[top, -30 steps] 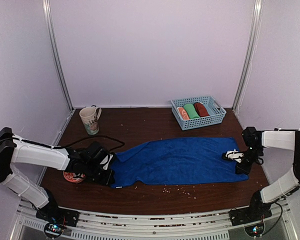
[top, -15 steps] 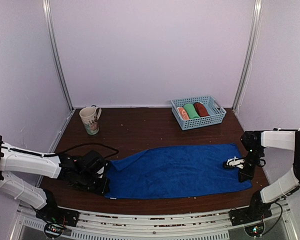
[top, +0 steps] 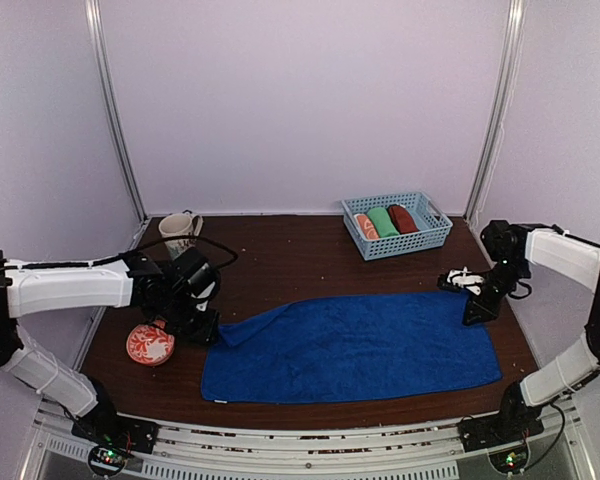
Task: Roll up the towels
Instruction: Smooth out the towel at the center of the board.
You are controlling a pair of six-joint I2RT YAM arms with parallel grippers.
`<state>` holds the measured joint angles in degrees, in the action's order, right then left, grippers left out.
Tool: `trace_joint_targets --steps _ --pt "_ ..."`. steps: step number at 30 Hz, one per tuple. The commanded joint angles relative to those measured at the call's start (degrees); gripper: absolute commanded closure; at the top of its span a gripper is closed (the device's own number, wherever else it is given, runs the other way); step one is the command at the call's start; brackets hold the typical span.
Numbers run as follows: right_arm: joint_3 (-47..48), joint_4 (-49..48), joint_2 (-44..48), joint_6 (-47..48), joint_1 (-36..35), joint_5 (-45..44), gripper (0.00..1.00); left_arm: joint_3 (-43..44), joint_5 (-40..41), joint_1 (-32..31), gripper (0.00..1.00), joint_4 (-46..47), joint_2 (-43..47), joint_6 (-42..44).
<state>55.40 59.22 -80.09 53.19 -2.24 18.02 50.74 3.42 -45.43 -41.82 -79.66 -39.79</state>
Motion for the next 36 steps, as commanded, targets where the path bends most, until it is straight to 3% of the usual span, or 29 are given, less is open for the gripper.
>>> trace_joint_targets --steps 1,4,8,36 --pt "2.9 -5.0 -3.1 -5.6 -0.3 5.8 0.81 2.0 -5.6 1.9 0.7 -1.4 -5.6 7.7" --pt "2.3 -7.4 -4.0 -6.1 -0.3 6.6 0.81 1.3 -12.0 2.8 0.63 1.7 -6.7 8.5" --pt "0.6 -9.3 -6.2 -6.4 -0.5 6.2 0.82 2.2 -12.8 3.5 0.56 4.1 -8.9 8.4" --pt "0.5 -8.2 -12.4 -3.9 -0.6 5.8 0.85 1.0 -23.6 10.9 0.58 16.2 -15.1 7.0"
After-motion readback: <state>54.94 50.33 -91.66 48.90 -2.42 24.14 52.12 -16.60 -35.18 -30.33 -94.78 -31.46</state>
